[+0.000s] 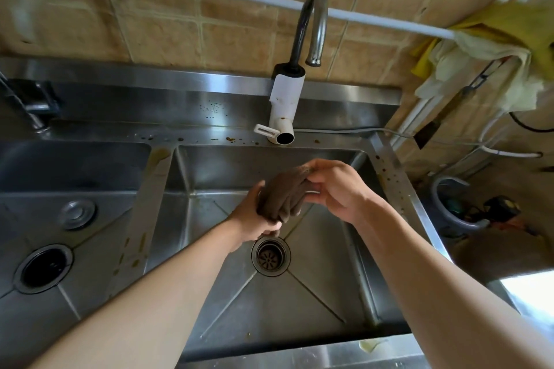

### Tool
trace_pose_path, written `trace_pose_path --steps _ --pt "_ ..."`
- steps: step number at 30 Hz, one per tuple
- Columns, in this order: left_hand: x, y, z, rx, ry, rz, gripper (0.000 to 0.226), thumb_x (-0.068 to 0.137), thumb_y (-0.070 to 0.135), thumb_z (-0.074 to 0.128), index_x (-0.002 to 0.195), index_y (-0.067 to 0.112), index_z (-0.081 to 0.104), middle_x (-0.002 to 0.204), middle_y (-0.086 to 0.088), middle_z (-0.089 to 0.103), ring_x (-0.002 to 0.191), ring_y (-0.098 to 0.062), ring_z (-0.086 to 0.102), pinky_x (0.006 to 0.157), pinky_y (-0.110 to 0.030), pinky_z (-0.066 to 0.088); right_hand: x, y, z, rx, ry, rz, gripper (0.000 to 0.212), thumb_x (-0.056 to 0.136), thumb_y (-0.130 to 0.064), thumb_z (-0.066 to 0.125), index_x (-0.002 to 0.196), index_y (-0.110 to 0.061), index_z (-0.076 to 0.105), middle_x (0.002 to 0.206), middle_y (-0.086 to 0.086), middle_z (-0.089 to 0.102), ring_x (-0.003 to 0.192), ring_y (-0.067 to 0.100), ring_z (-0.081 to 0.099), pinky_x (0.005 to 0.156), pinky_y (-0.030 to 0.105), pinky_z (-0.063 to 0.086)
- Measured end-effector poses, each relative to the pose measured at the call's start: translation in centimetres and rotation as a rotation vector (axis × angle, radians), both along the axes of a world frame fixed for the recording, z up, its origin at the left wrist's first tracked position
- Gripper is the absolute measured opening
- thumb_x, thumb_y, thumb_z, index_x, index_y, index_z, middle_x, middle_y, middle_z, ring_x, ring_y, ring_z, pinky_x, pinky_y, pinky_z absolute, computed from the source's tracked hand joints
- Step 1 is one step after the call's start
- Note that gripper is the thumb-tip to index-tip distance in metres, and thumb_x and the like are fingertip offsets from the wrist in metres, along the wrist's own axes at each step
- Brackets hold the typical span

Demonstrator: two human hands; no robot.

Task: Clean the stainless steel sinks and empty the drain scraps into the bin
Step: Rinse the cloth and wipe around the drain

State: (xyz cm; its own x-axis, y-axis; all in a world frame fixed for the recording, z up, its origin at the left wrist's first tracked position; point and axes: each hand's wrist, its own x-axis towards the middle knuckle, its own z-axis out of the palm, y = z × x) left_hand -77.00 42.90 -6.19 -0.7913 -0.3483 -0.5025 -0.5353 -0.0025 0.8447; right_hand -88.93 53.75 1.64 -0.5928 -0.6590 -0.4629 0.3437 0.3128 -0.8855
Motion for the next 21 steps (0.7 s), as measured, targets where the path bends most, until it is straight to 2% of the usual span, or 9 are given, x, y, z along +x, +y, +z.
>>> trace_pose_path --steps 2,5,8,10,12,14,17,19,21 --pt "-0.2 0.2 0.2 0.149 -0.023 0.043 0.050 0.089 0.001 0.059 0.133 0.020 0.044 0.112 -0.009 0.068 0.093 -0.018 0.065 0.078 -0.034 0.047 0.0 0.3 -0.7 -0.028 -0.119 -0.042 0.036 0.091 0.012 0.029 0.078 -0.005 0.058 0.075 0.014 0.062 0.068 0.023 0.061 0.069 0.034 0.053" --pt "-0.3 0.1 -1.0 0.247 -0.051 0.128 0.041 0.091 -0.003 0.051 0.124 0.021 0.051 0.111 -0.005 0.068 0.092 -0.014 0.064 0.087 -0.034 0.040 -0.6 1.1 -2.9 -0.052 -0.196 -0.190 0.033 0.093 0.010 0.028 0.081 -0.004 0.055 0.080 0.016 0.061 0.073 0.026 0.060 0.077 0.041 0.053" --pt "-0.1 -0.2 -2.1 0.448 0.010 0.365 0.032 0.090 -0.011 0.042 0.111 0.009 0.057 0.088 -0.009 0.069 0.075 -0.018 0.067 0.075 -0.030 0.053 -1.1 1.8 -5.9 -0.028 -0.222 -0.304 0.032 0.094 0.011 0.028 0.083 -0.006 0.053 0.083 0.014 0.058 0.076 0.024 0.057 0.080 0.042 0.052" --pt "-0.2 -0.4 -2.7 0.612 0.082 0.486 0.026 0.087 -0.012 0.037 0.098 0.002 0.056 0.077 -0.014 0.066 0.062 -0.021 0.066 0.063 -0.031 0.057 -0.9 2.0 -8.0 -0.002 -0.221 -0.340 0.033 0.094 0.012 0.028 0.083 -0.008 0.051 0.082 0.012 0.056 0.075 0.021 0.055 0.068 0.033 0.054" --pt "-0.4 -0.5 -3.1 0.730 0.121 0.560 0.020 0.085 -0.007 0.036 0.089 0.001 0.054 0.073 -0.015 0.059 0.060 -0.023 0.062 0.056 -0.029 0.057 -0.4 1.9 -10.0 0.032 -0.201 -0.359 0.033 0.093 0.013 0.030 0.081 -0.009 0.051 0.079 0.010 0.054 0.071 0.017 0.052 0.052 0.022 0.050" --pt "-0.7 -0.3 -3.3 0.826 0.155 0.564 0.017 0.086 0.001 0.039 0.091 0.001 0.055 0.076 -0.016 0.059 0.066 -0.024 0.060 0.056 -0.029 0.057 0.0 1.6 -11.9 0.040 -0.199 -0.370 0.031 0.093 0.014 0.034 0.079 -0.008 0.051 0.076 0.009 0.054 0.066 0.015 0.051 0.049 0.019 0.045" --pt "-1.3 0.0 -3.8 0.861 0.164 0.542 0.018 0.091 0.014 0.051 0.103 0.003 0.060 0.093 -0.016 0.064 0.082 -0.024 0.062 0.064 -0.029 0.056 0.4 1.2 -13.8 0.005 -0.294 -0.329 0.026 0.092 0.011 0.037 0.086 -0.007 0.054 0.069 0.007 0.054 0.055 0.011 0.050 0.054 0.022 0.044" --pt "-1.7 0.0 -4.4 0.783 0.116 0.561 0.013 0.091 0.009 0.052 0.100 0.005 0.061 0.093 -0.014 0.065 0.081 -0.023 0.062 0.065 -0.028 0.055 0.4 1.1 -14.4 -0.019 -0.397 -0.242 0.031 0.093 0.006 0.034 0.104 -0.010 0.058 0.067 0.003 0.060 0.052 0.009 0.054 0.065 0.029 0.045" --pt "-2.0 0.0 -5.0 0.712 0.069 0.568 0.014 0.091 0.001 0.048 0.098 0.005 0.059 0.087 -0.013 0.064 0.075 -0.022 0.061 0.064 -0.029 0.052 -0.1 1.3 -14.9 -0.069 -0.496 -0.170 0.040 0.093 0.002 0.030 0.114 -0.017 0.058 0.084 0.004 0.067 0.072 0.015 0.061 0.082 0.037 0.045"
